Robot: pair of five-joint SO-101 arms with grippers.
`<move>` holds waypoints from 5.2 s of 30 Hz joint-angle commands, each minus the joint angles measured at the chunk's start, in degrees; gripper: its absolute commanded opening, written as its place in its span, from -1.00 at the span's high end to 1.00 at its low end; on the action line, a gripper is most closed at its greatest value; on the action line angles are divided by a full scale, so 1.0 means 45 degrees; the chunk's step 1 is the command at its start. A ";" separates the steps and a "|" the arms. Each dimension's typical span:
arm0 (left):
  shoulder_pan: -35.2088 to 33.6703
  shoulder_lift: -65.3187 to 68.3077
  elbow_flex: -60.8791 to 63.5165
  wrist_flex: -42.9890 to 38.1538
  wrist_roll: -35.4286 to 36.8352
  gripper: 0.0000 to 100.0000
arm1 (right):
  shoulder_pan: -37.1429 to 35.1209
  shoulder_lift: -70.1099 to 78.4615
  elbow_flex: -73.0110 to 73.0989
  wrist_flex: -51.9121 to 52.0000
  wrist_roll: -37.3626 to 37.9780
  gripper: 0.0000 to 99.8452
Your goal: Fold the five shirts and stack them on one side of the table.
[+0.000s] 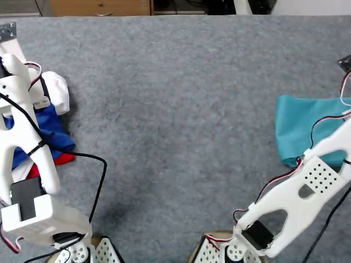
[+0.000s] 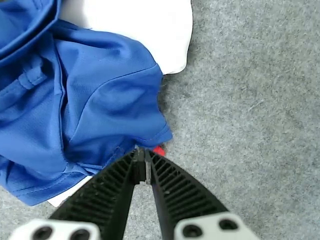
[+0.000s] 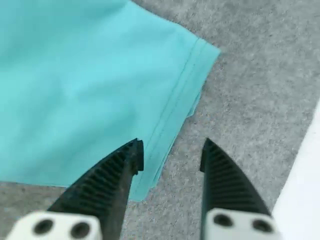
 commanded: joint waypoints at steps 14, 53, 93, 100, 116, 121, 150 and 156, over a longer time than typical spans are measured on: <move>-0.0020 -0.0615 -0.0039 0.0137 -0.0098 0.96 | -0.0518 -0.6066 0.9641 0.0195 -0.0840 0.99; -0.0156 -0.0615 0.0078 0.0137 -0.0098 0.96 | -0.1280 -0.6808 1.6322 -0.2559 -0.0840 1.00; -0.3946 -0.0752 0.0020 0.0117 -1.0198 0.65 | -0.3389 -1.2181 1.6537 0.0254 -0.3888 1.00; -0.4005 0.1397 -0.0039 -0.0234 -1.2230 0.65 | -0.4288 -1.5189 2.0210 0.0176 -0.3966 1.00; -0.4161 0.2608 -0.1074 -0.2481 -1.2405 0.95 | -0.4171 -1.7807 2.2496 0.0215 -0.4962 1.00; -0.3770 0.1358 -0.2657 -0.2481 -1.0862 0.96 | -0.3937 -1.8569 2.2965 0.0215 -0.4962 1.00; 0.9651 -0.2354 -0.3223 -0.1582 -0.1250 0.92 | -0.2159 -1.8882 2.3023 0.0234 -0.4864 1.00; 0.9885 -0.1827 -0.1485 -0.2071 -0.1192 0.71 | -0.2217 -1.8862 2.3023 0.0234 -0.4845 1.00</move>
